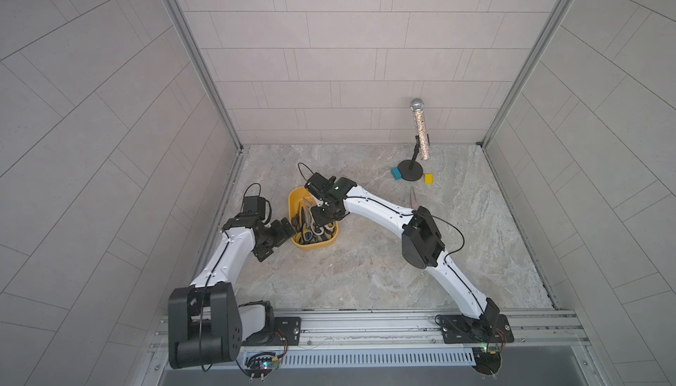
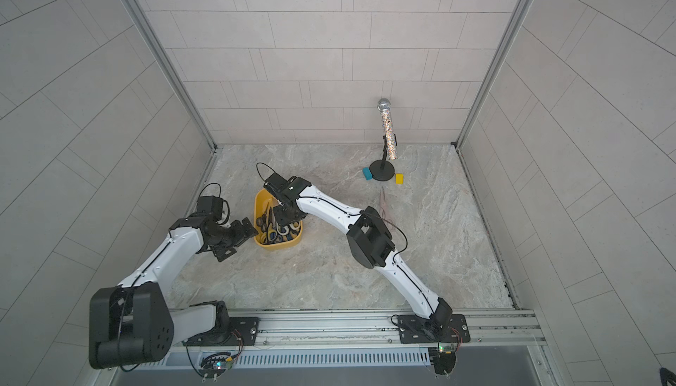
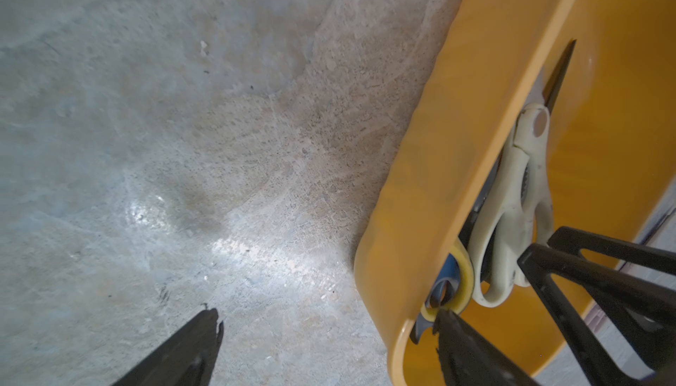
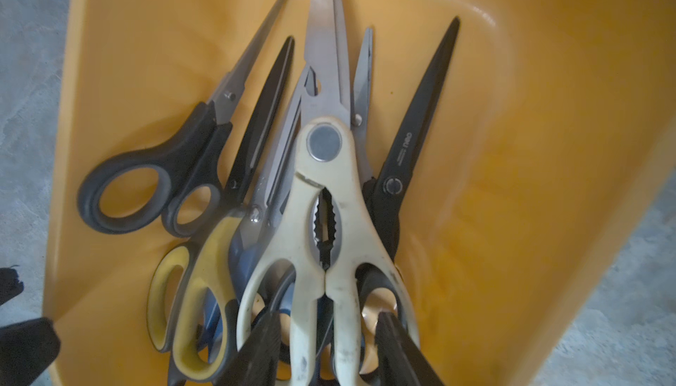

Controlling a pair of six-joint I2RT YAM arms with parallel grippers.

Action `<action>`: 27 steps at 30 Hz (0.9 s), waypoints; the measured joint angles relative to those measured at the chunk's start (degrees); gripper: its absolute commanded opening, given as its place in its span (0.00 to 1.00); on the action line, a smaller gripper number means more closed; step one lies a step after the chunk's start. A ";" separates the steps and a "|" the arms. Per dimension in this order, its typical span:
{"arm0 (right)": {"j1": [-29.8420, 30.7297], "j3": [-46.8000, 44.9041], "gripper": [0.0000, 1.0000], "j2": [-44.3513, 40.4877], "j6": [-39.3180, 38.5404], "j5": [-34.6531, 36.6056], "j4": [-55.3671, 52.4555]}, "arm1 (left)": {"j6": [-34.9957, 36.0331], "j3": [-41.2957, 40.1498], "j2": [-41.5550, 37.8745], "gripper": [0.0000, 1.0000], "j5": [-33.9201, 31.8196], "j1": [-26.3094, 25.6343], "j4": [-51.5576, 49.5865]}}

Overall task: Take the scissors out of the storage box
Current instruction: Pick up the scissors from the storage box.

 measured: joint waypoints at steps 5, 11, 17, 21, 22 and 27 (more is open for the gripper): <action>0.28 0.04 0.45 1.55 0.13 -0.15 0.74 | 0.37 0.11 0.00 0.99 -0.28 0.00 -0.22; 0.63 0.07 0.38 1.84 0.24 0.26 0.46 | 0.59 0.11 0.00 0.99 -0.61 0.00 -0.26; 0.61 0.09 0.25 1.84 0.72 1.11 0.13 | 0.76 0.11 0.00 0.99 -0.61 0.00 -0.24; 0.63 0.50 0.19 1.84 0.94 1.31 -0.20 | 0.81 0.11 0.00 0.99 -0.68 0.00 -0.24; 0.63 0.74 0.18 1.84 0.98 1.31 -0.33 | 0.87 0.11 0.00 0.99 -0.79 0.00 -0.24; 0.57 1.86 0.15 1.66 1.01 1.25 -0.76 | 1.81 -0.13 0.00 0.99 -2.05 0.31 0.20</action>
